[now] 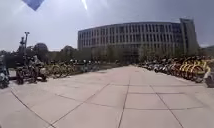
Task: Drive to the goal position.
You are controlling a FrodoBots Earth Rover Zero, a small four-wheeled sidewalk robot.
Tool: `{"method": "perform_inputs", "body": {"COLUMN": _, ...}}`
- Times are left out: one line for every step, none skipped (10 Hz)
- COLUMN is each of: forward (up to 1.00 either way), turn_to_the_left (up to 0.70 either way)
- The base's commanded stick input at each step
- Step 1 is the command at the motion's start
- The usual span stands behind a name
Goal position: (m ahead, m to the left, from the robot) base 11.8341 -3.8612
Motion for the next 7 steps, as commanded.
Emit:
{"method": "perform_inputs", "body": {"forward": 0.70, "turn_to_the_left": 0.00}}
{"method": "perform_inputs", "body": {"forward": 0.70, "turn_to_the_left": 0.00}}
{"method": "perform_inputs", "body": {"forward": 0.70, "turn_to_the_left": 0.00}}
{"method": "perform_inputs", "body": {"forward": 0.70, "turn_to_the_left": 0.00}}
{"method": "perform_inputs", "body": {"forward": 0.70, "turn_to_the_left": 0.00}}
{"method": "perform_inputs", "body": {"forward": 0.70, "turn_to_the_left": 0.00}}
{"method": "perform_inputs", "body": {"forward": 0.70, "turn_to_the_left": 0.00}}
